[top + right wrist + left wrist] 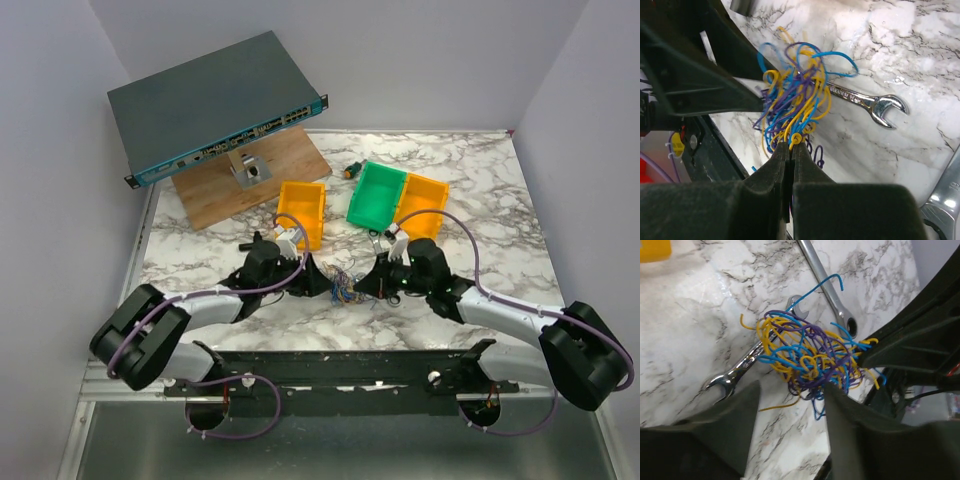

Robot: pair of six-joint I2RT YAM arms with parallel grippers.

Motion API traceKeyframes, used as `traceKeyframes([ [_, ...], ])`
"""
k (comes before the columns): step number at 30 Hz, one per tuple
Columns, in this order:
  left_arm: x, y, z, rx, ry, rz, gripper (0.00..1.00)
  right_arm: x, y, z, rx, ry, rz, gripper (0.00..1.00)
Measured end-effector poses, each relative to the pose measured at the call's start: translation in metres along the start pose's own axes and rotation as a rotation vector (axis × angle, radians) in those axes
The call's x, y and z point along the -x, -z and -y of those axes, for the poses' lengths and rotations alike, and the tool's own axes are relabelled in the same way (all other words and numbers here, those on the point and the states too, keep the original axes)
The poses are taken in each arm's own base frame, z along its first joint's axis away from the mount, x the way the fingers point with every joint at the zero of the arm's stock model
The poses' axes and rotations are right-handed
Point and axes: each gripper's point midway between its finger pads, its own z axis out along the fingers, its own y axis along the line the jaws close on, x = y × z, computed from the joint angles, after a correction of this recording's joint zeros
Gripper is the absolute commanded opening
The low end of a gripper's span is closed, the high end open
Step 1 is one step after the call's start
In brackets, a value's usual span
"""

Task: Untangle the cables

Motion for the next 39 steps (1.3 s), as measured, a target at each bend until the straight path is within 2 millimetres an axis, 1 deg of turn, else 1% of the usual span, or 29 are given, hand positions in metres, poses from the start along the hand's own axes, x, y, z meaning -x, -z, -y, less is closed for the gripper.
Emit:
traceKeyframes([
  [1,-0.001,-0.003,0.0,-0.005,0.007,-0.006,0.35,0.0,0.0,0.0,0.002,-0.005,0.003,0.01],
  [2,-0.002,-0.009,0.0,-0.014,0.025,-0.016,0.26,0.0,0.0,-0.001,0.007,-0.009,0.01,0.01],
  [3,-0.002,-0.014,0.001,-0.025,0.03,-0.018,0.15,0.001,0.0,-0.002,0.009,-0.013,0.016,0.01],
  [5,-0.004,-0.02,0.0,-0.04,0.051,-0.02,0.0,0.004,-0.001,-0.003,0.016,-0.017,0.025,0.01],
  [8,-0.003,-0.028,-0.001,-0.071,0.084,0.001,0.0,0.006,-0.001,-0.003,0.014,-0.02,0.033,0.01],
  [10,-0.003,-0.029,-0.002,-0.085,0.102,0.018,0.0,0.006,-0.001,0.001,-0.01,-0.027,0.039,0.01],
  [13,0.004,-0.026,-0.001,-0.103,0.113,0.053,0.0,0.01,0.003,0.016,-0.11,-0.055,0.073,0.01],
  [16,0.013,-0.017,-0.004,-0.107,0.115,0.088,0.0,0.019,0.013,0.034,-0.232,-0.081,0.131,0.01],
  [17,0.015,-0.012,-0.008,-0.095,0.118,0.095,0.0,0.022,0.016,0.04,-0.271,-0.091,0.153,0.01],
  [19,0.032,0.001,-0.013,-0.085,0.111,0.152,0.0,0.026,0.024,0.051,-0.349,-0.114,0.192,0.01],
  [23,0.054,0.025,-0.024,-0.039,0.085,0.223,0.0,0.033,0.042,0.077,-0.52,-0.183,0.275,0.01],
  [26,0.062,0.043,-0.031,0.023,0.057,0.256,0.0,0.035,0.056,0.095,-0.642,-0.232,0.331,0.01],
  [29,0.069,0.06,-0.032,0.084,0.025,0.303,0.0,0.035,0.068,0.108,-0.738,-0.281,0.373,0.01],
  [31,0.076,0.076,-0.039,0.159,0.027,0.358,0.0,0.037,0.076,0.114,-0.791,-0.323,0.4,0.01],
  [35,0.088,0.101,-0.048,0.259,0.033,0.459,0.0,0.043,0.085,0.117,-0.836,-0.364,0.448,0.01],
  [37,0.089,0.107,-0.052,0.296,0.04,0.484,0.0,0.046,0.091,0.118,-0.857,-0.374,0.474,0.01],
  [39,0.085,0.114,-0.062,0.359,0.059,0.494,0.0,0.049,0.102,0.121,-0.895,-0.389,0.513,0.01],
])
